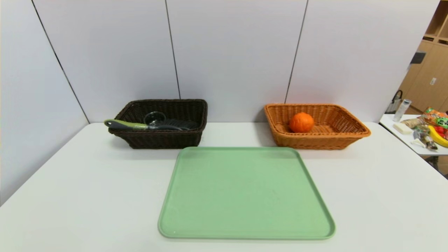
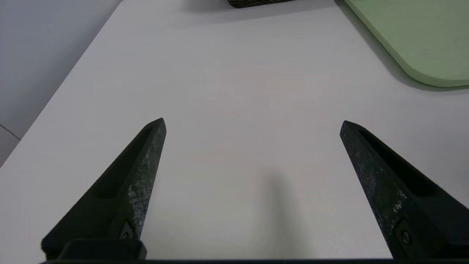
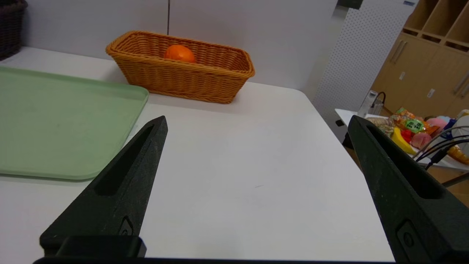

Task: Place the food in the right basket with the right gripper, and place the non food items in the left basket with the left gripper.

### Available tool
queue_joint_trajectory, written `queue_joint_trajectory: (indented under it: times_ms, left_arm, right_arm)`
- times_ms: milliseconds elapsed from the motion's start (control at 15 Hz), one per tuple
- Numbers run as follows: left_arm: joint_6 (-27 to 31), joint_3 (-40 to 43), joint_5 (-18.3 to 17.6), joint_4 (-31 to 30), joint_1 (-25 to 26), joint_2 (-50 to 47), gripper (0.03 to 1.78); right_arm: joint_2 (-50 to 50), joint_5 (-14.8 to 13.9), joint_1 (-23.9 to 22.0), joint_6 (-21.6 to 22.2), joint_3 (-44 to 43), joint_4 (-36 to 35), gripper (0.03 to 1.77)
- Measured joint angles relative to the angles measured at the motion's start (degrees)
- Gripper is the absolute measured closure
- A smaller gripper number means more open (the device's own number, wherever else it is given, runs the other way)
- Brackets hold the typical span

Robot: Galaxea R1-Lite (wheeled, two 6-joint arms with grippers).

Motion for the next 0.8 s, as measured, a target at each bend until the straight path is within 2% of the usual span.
queue_joint_trajectory:
  times_ms: [333,600,667,800]
  left_arm:
    - [-0.30,0.00,0.22,0.15,-0.15,-2.76,0.12]
    - [-0.67,0.00,0.35,0.13,-0.22,-3.50,0.12]
    - [-0.67,0.00,0.33,0.11,-0.22,-3.52,0.12]
    - [-0.72,0.00,0.33,0.09,-0.22,-3.55,0.12]
  right_arm:
    - [0.00,-0.17,0.00,-0.06,1.01,0.02,0.10]
    - [0.00,-0.02,0.00,0.05,5.51,-1.05,0.10]
    - [0.00,0.27,0.00,0.29,7.59,-2.57,0.10]
    - [0.00,2.67,0.00,2.56,10.30,-6.74,0.10]
